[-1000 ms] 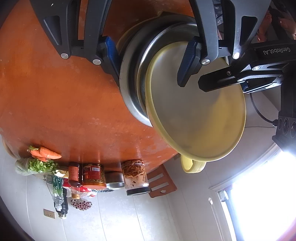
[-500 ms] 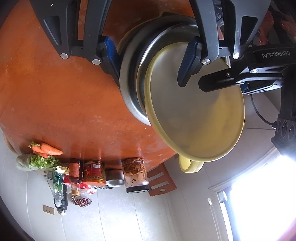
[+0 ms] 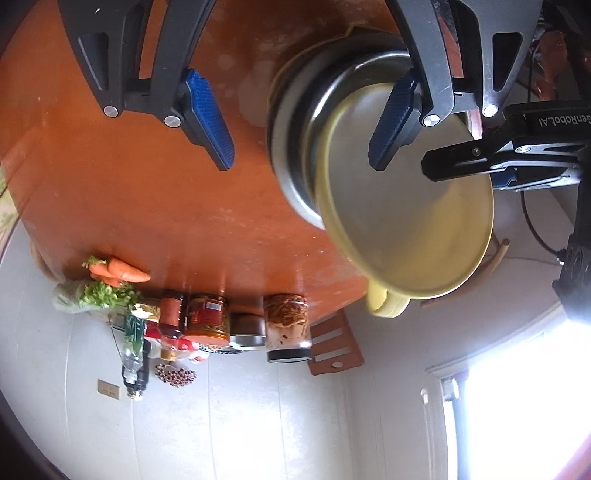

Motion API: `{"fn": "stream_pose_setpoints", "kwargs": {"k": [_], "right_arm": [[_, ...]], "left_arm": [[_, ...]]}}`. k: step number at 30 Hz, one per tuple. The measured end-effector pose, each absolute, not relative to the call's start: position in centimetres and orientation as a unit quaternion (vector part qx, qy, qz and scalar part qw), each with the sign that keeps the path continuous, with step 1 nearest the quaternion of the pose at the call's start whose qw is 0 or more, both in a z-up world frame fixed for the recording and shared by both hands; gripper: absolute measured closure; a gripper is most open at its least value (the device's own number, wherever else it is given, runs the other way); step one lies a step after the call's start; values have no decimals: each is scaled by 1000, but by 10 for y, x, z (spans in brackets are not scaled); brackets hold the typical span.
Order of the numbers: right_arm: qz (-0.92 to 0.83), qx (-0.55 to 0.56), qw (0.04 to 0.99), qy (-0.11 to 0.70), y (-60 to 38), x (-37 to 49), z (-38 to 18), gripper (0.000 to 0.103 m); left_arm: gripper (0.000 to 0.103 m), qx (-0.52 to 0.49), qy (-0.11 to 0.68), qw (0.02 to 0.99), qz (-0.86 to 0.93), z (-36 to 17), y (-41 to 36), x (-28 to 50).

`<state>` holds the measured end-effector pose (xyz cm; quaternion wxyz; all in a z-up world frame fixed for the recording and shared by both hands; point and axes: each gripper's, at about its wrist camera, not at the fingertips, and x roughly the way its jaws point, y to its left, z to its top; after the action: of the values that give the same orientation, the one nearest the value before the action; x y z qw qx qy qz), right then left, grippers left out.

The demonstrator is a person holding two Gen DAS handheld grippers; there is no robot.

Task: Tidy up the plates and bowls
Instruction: 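Open the right gripper while the left gripper lowers the bowl stack onto the grey pan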

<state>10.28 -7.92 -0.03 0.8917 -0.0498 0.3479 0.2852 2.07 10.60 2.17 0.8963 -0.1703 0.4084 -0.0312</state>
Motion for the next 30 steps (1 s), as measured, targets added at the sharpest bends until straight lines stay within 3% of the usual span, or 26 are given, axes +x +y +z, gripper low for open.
{"fn": "stream_pose_setpoints", "kwargs": {"k": [13, 15, 30], "right_arm": [[289, -7, 899, 328, -108, 90, 24, 26], [291, 2, 896, 335, -115, 88, 24, 26], [320, 48, 865, 385, -125, 87, -1, 26]], "left_arm": [[42, -157, 388, 908, -19, 46, 120, -5], [38, -157, 387, 909, -12, 47, 128, -10], [37, -208, 436, 876, 5, 3, 181, -3]]}}
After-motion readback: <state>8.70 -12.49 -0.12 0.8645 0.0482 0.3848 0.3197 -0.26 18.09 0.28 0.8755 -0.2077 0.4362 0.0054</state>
